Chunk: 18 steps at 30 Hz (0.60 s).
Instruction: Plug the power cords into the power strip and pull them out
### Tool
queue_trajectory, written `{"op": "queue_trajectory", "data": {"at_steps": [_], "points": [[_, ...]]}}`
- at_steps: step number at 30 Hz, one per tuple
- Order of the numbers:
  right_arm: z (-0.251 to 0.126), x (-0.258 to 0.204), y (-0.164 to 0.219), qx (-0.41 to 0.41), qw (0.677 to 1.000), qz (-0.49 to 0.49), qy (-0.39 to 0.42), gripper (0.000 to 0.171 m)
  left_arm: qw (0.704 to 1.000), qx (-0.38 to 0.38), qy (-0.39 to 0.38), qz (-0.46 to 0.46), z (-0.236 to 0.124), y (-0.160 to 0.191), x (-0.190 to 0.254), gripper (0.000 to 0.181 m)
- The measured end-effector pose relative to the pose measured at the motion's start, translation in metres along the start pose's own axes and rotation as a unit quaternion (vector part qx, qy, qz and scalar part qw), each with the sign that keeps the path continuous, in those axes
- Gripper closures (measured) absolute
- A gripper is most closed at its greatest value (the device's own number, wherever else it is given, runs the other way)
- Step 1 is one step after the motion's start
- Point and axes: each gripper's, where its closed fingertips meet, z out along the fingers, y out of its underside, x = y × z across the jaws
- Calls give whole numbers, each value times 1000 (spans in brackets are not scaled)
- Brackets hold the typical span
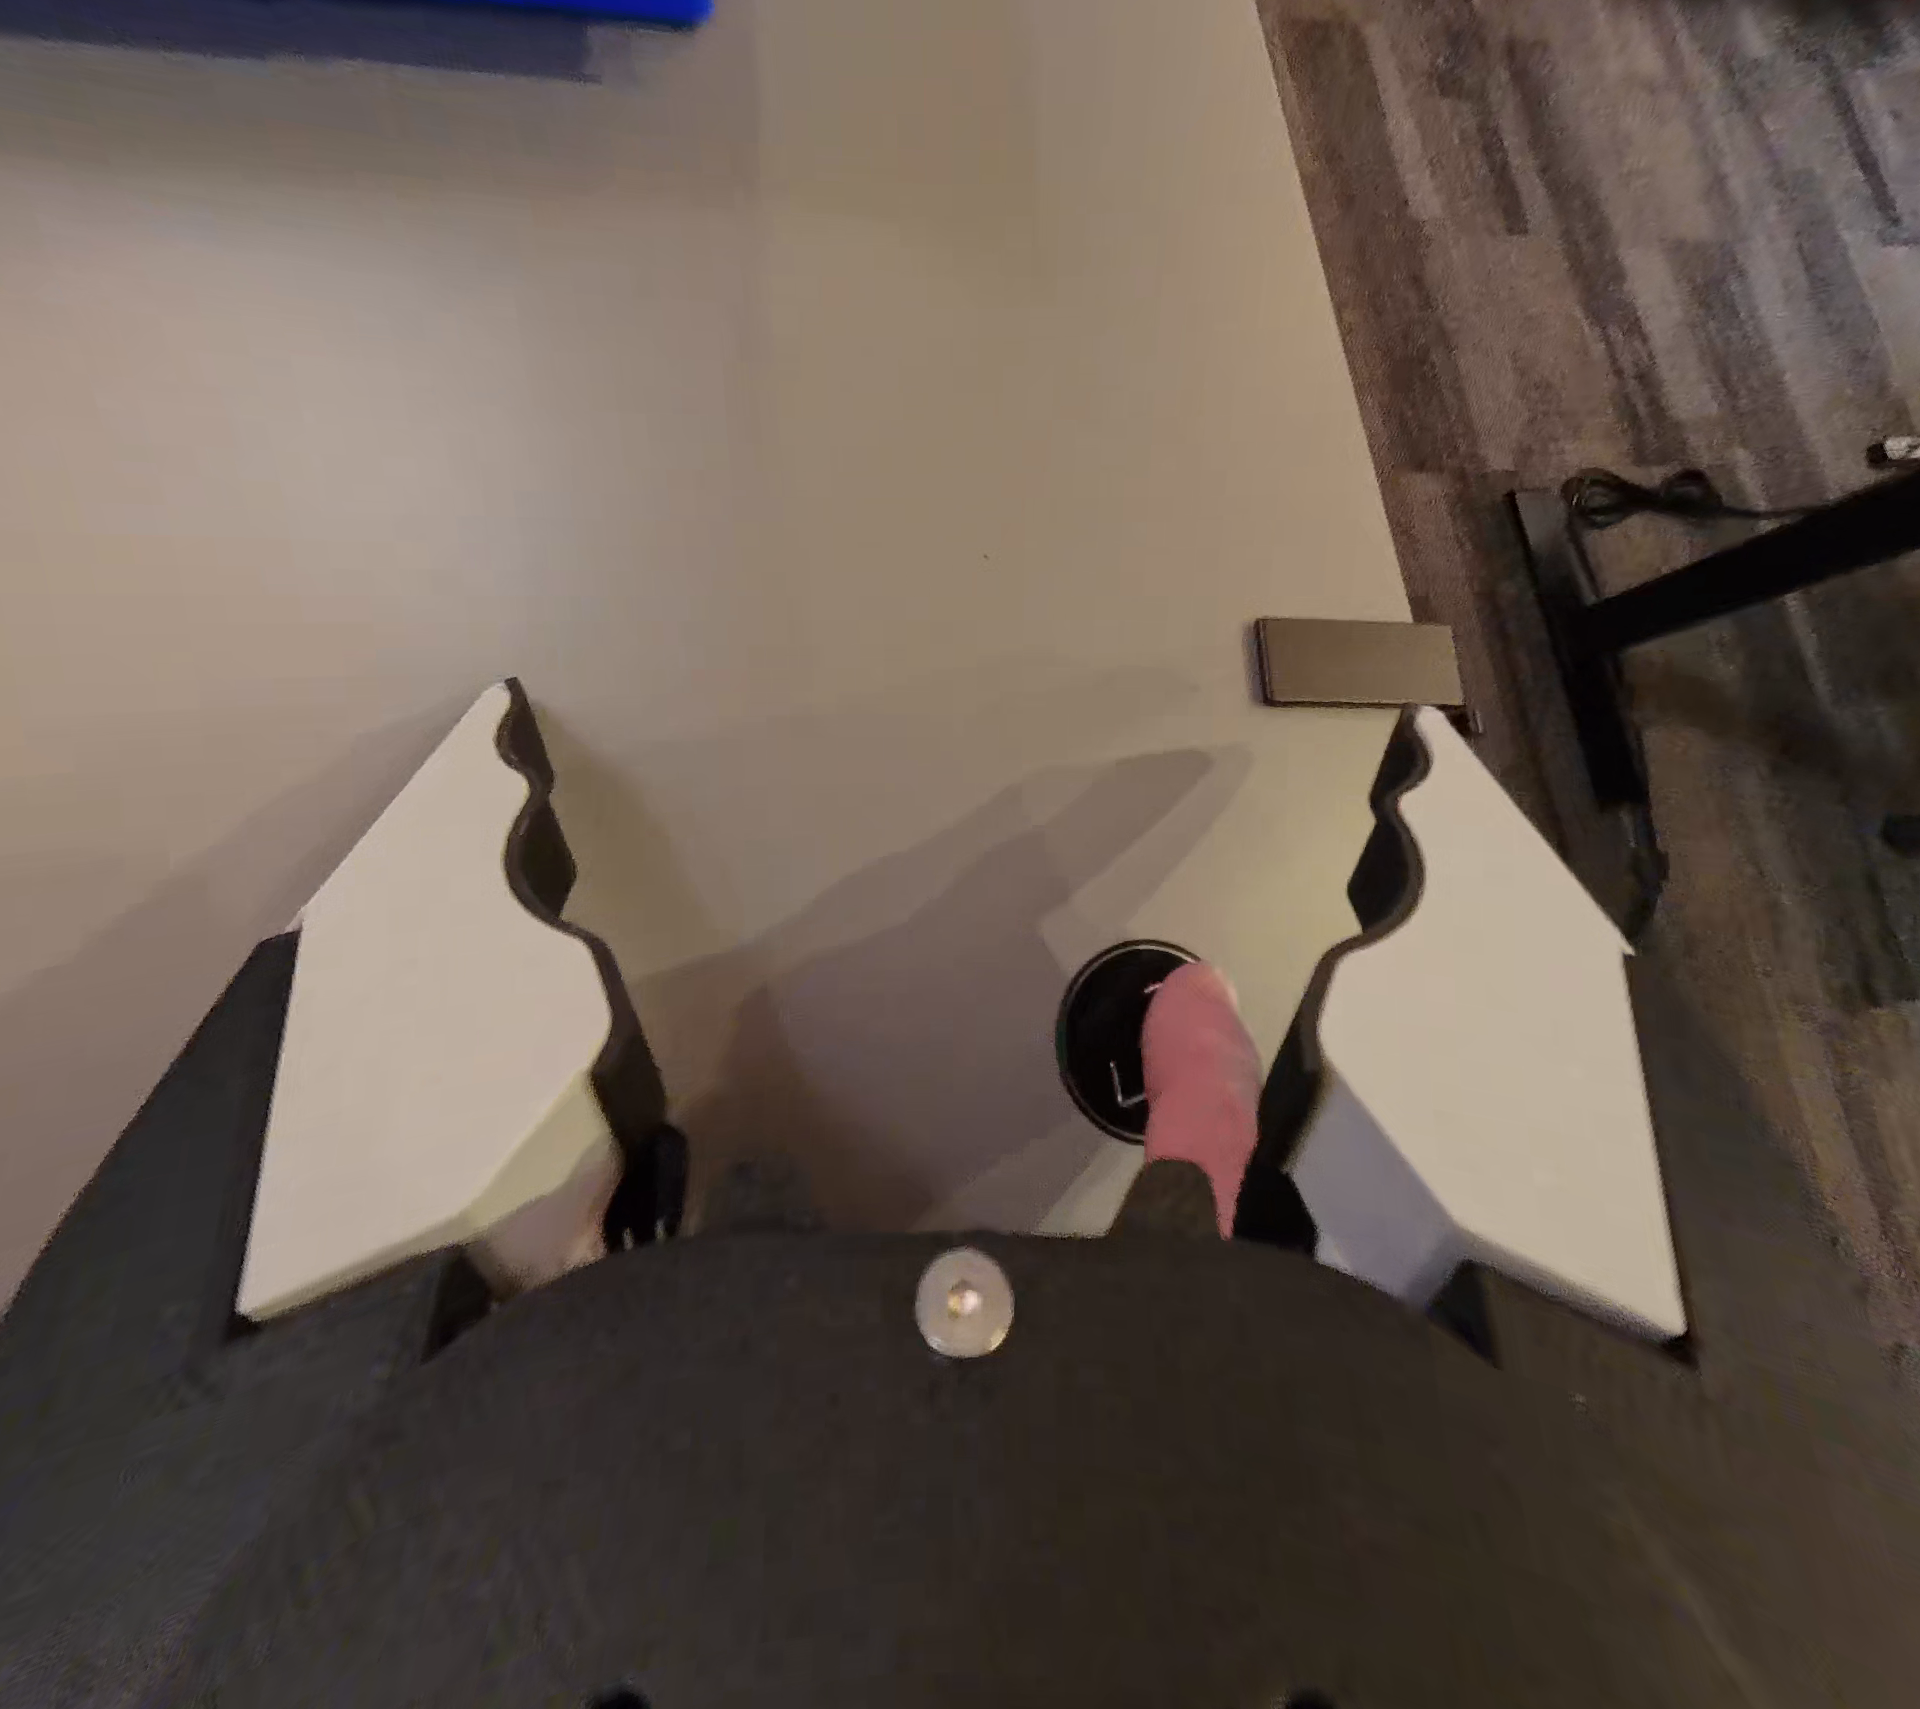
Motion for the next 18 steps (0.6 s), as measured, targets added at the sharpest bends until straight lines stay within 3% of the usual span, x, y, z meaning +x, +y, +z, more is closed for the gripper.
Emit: {"op": "queue_trajectory", "data": {"at_steps": [18], "points": [[7, -12, 13, -68, 996, 28, -56, 14, 1000, -2, -13, -4, -9, 5, -9, 80]]}}
